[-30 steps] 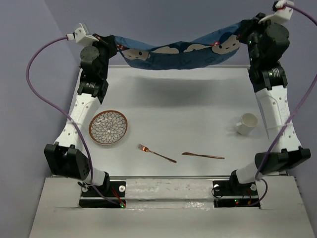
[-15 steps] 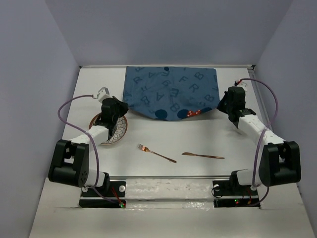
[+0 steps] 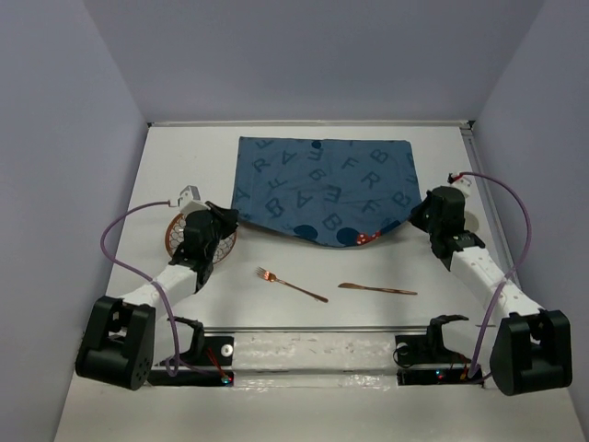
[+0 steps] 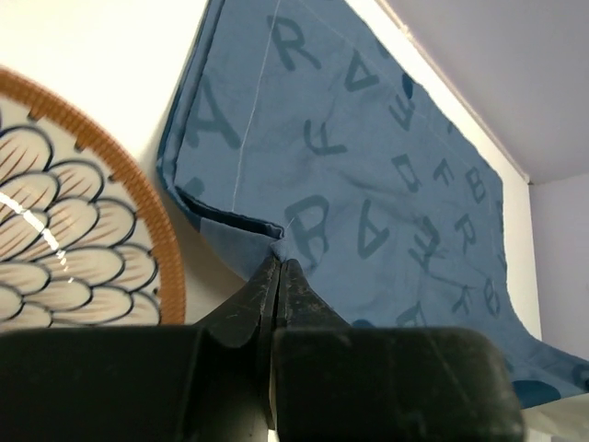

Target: Set the dinner table for one person

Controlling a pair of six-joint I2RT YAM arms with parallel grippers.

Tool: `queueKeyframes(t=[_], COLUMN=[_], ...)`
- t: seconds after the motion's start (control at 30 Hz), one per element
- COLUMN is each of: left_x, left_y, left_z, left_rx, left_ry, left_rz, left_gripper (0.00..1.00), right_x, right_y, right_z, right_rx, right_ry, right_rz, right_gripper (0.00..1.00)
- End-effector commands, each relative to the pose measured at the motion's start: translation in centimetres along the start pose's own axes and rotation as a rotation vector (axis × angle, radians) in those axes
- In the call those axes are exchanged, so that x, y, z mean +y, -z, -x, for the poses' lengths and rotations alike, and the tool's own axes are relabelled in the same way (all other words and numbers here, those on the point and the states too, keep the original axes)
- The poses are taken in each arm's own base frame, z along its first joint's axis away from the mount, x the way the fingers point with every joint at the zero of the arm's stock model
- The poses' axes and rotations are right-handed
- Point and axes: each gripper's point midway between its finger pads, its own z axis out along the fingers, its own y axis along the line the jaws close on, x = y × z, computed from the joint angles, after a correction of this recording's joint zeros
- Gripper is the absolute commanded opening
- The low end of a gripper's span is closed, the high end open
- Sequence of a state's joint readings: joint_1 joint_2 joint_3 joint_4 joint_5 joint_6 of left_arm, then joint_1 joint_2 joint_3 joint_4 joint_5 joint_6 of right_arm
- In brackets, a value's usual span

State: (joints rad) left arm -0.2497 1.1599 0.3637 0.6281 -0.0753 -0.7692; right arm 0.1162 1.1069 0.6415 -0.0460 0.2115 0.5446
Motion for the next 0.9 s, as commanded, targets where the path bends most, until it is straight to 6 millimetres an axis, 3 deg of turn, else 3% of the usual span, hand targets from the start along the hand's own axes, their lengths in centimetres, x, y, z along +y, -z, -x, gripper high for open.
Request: queueKeyframes(t=[0.0, 0.17, 0.4, 0.57, 0.63, 0.67, 0.73, 0.83, 0.87], left_x=[-0.2, -0.6, -0.7, -0.2, 0.1, 0.1, 0.3, -0.2, -0.7], left_y=[0.9, 2.4, 4.2, 4.9, 5.1, 5.2, 5.3, 5.5, 5.7], left_z=[0.1, -0.1, -0.5, -1.2, -1.2, -1.2, -1.1, -0.4, 0.0], left_rx=[-0.026, -0.034, -0.034, -0.023, -0.026, -0.027, -0.032, -0.052, -0.062], left_ry=[0.0, 0.002, -0.004, -0.007, -0.009, -0.012, -0.017, -0.022, -0.024], left_rz=[-0.038, -0.074, -0.105, -0.104, -0.098, -0.096, -0.09, -0.098, -0.115], left_gripper=[0.08, 0.11, 0.15, 0.16, 0.21, 0.3, 0.41, 0.62, 0.65], right_x=[-0.9, -1.2, -1.0, -1.0, -1.1, -1.2, -0.7, 0.2, 0.5], right_y=[0.7, 1.1, 1.9, 1.5, 1.6, 1.7, 2.1, 2.6, 2.9], right_z=[0.3, 0.0, 2.5, 2.1, 1.9, 1.6, 1.7, 1.3, 1.4], right_rx=[-0.035, -0.033, -0.092, -0.064, -0.063, -0.058, -0.058, -0.03, -0.028], right_ry=[-0.034, -0.028, 0.013, 0.025, 0.014, 0.014, 0.016, 0.032, 0.032], right_rz=[-0.021, -0.026, -0.046, -0.05, -0.05, -0.051, -0.02, 0.039, 0.054], right_gripper=[0.0, 0.0, 0.0, 0.0, 0.0, 0.0, 0.07, 0.36, 0.4])
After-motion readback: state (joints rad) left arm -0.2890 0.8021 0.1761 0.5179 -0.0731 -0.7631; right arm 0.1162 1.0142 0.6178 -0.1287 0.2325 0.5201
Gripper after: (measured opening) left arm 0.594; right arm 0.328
